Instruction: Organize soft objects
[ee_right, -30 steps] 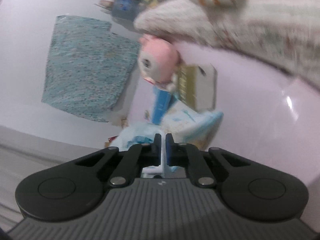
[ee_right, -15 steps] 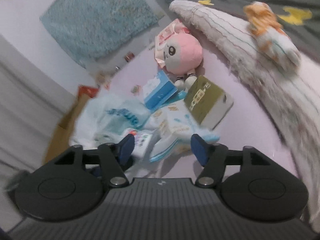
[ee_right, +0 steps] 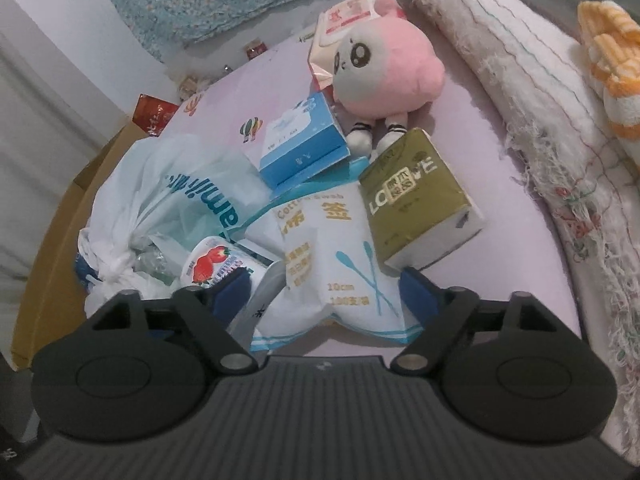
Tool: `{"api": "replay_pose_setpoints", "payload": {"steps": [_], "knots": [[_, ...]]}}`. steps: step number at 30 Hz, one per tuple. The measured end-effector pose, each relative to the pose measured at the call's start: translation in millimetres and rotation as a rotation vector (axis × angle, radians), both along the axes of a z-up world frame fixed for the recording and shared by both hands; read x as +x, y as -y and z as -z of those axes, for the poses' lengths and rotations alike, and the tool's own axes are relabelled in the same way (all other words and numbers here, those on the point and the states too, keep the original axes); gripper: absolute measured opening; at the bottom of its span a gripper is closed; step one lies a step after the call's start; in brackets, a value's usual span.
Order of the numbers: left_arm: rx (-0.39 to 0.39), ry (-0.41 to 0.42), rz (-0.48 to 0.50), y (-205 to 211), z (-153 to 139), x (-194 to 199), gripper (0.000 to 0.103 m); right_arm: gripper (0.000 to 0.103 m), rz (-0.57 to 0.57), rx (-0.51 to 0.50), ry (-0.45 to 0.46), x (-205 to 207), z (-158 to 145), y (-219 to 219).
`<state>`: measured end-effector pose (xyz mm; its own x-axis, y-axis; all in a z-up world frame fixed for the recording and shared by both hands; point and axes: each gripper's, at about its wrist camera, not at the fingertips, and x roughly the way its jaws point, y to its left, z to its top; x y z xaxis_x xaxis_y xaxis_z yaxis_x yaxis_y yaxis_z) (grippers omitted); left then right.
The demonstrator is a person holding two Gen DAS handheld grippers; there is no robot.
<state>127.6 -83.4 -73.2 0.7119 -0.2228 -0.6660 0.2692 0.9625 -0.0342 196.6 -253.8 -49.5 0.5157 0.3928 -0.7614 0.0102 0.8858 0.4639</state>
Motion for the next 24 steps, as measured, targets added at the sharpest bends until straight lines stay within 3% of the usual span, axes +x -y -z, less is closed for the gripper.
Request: {"api": "replay_pose_setpoints", "payload": {"steps": [3,7,14,18,24], "knots": [[-0.001,0.001,-0.002,0.0,0.2,-0.7,0.03,0.051,0.029,0.071,-0.018,-4.2,1.3,13.1],[0.0,-0.003,-0.004,0.8,0.1,0.1,0.03,0.034,0.083,0.116,-0.018,-15.5,3.2,25.9],[0.009,0.003,0.005,2.0,-0.9,-1.9,0.03,0.028,0.151,0.24,-0.012,-37.1,6.2,47.3],[0.049,0.015,-0.002,3.2,-3.8,-5.7,0.018,0.022,0.195,0.311,0.044,-49.7,-3.0,62.1],[0.023,0.01,0.015,-4.7,-11.5,-15.8,0.024,0.021,0.218,0.383,0.072,-65.9,-11.5,75.9]]}}
